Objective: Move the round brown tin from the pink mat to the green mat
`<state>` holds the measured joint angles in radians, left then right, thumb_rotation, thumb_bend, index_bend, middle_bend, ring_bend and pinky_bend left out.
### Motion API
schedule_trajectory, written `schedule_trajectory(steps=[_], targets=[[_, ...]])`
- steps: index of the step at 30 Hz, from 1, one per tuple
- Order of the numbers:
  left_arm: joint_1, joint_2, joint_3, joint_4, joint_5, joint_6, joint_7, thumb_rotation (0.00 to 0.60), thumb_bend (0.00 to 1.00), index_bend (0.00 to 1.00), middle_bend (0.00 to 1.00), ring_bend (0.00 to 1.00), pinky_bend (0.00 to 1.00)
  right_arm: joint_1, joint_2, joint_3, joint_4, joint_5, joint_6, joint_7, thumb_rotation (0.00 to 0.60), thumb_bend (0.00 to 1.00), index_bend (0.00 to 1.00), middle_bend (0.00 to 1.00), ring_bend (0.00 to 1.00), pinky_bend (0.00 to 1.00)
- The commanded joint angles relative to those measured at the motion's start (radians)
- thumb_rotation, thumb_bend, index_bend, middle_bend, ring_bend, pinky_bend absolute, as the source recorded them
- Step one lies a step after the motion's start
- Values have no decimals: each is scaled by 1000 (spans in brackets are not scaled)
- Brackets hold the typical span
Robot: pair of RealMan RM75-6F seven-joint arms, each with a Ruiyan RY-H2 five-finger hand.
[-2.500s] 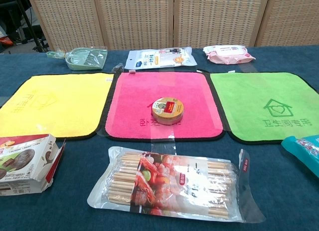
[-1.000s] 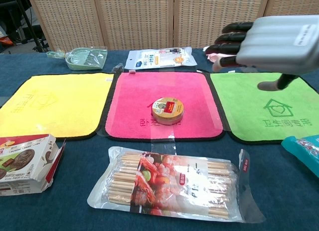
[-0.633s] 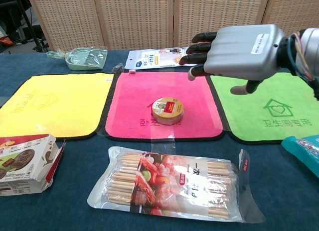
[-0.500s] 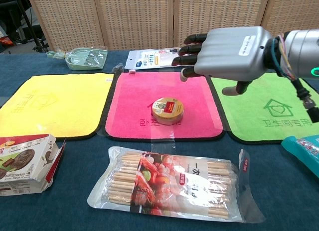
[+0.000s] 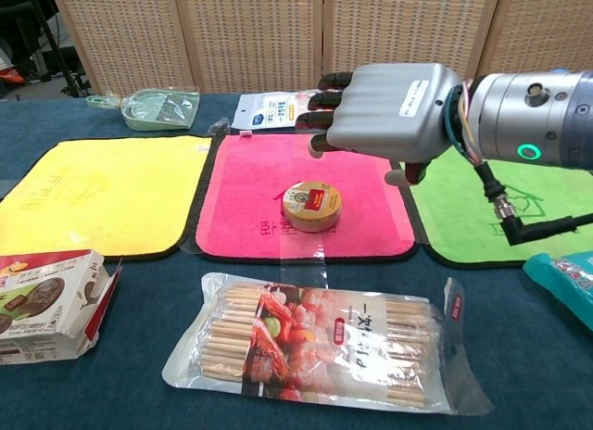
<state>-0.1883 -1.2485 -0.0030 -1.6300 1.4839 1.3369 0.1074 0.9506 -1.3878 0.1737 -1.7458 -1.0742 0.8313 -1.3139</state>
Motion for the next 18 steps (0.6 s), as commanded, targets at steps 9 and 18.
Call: schedule_trajectory(steps=[9,18], targets=[[-3,1,3,2,-1,-6,-9,600,155,22,0,0,0,85,-56,-37,-17,81,55,-24,600,363,194,56,0,11],[-3,-2,0,8,2,1,-13,600,158,22,0,0,0,132,-110,-58,29,99,54,13,600,363,193,56,0,11]])
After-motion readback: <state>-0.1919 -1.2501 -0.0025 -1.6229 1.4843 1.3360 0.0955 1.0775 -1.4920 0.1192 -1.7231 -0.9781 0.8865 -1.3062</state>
